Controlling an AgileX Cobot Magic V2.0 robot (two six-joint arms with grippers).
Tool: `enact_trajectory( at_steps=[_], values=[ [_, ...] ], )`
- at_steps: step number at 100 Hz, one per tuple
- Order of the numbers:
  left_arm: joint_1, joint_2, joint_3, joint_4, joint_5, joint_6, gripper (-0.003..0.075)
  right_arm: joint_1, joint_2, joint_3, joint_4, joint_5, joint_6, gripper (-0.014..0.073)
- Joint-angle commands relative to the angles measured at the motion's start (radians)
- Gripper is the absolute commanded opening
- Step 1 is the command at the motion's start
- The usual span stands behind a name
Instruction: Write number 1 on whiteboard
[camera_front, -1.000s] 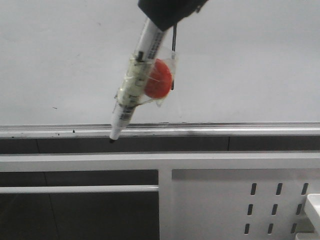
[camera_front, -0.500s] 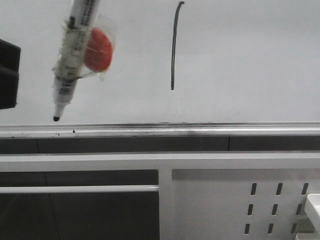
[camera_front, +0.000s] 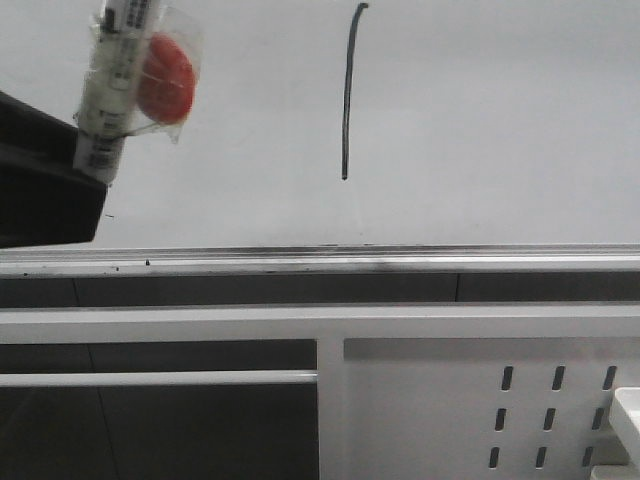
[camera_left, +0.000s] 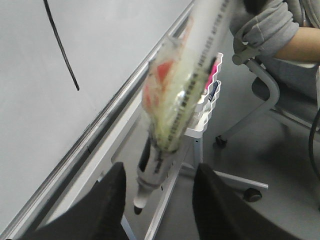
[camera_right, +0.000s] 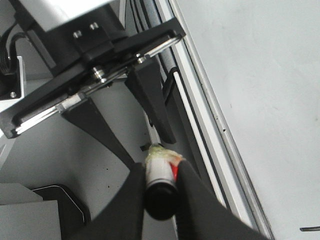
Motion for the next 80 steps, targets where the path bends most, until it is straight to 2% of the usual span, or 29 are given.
enact_trajectory(
  at_steps=[1,19,80],
  values=[
    [0.002,0.006,-0.035,-0.094,-0.039,0.021,0.0283,0.002,-0.019,-0.037,-0.005,-0.073,-0.012,-0.0069],
    [0.002,0.011,-0.035,-0.194,-0.047,0.09,0.0283,0.002,-0.019,-0.037,-0.005,-0.073,-0.012,-0.0069],
    [0.002,0.029,-0.009,-0.194,-0.079,0.094,0.0283,0.002,-0.019,0.006,0.005,-0.045,-0.012,-0.0069]
  ],
)
